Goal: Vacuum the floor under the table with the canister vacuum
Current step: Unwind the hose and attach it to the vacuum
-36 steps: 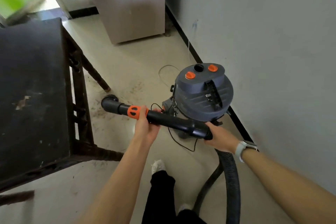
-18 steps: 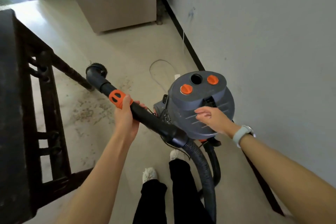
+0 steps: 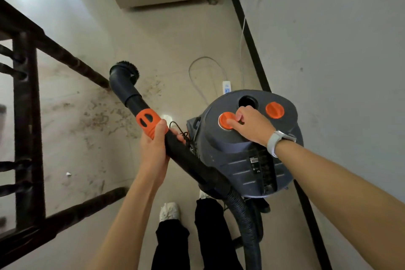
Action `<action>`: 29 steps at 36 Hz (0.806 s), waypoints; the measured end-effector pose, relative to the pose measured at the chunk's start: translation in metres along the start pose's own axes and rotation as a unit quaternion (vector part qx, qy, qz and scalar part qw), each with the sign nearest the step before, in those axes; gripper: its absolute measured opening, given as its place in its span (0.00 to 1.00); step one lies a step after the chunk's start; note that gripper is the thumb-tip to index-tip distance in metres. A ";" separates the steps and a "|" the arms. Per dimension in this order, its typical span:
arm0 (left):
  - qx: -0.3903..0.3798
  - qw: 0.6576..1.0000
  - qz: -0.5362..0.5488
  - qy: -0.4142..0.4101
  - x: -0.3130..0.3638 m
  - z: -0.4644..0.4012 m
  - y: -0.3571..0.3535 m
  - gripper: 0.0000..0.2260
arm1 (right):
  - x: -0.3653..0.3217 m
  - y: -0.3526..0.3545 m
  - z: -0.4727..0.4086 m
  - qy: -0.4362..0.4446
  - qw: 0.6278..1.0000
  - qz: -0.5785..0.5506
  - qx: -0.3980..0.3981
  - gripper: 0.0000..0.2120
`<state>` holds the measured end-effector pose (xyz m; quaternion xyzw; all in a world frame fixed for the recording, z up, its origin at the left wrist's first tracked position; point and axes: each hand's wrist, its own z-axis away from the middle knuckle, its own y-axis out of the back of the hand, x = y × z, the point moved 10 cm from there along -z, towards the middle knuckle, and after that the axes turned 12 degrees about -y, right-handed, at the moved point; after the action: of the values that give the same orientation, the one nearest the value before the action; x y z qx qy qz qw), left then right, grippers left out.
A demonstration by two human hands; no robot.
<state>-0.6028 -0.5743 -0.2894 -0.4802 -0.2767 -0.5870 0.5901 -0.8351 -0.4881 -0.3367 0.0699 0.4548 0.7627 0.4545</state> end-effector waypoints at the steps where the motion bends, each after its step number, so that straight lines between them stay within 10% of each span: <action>1: 0.004 1.000 -0.003 0.001 -0.003 0.000 0.000 0.07 | -0.004 -0.003 -0.002 0.012 0.999 0.042 0.000 0.15; 29: 0.024 0.998 0.005 0.055 -0.030 0.002 -0.004 0.07 | -0.036 -0.008 -0.012 0.244 0.942 0.211 -0.097 0.17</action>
<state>-0.6111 -0.5590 -0.3140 -0.4348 -0.2555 -0.6026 0.6185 -0.8151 -0.5216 -0.3388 -0.0680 0.4506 0.8752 0.1625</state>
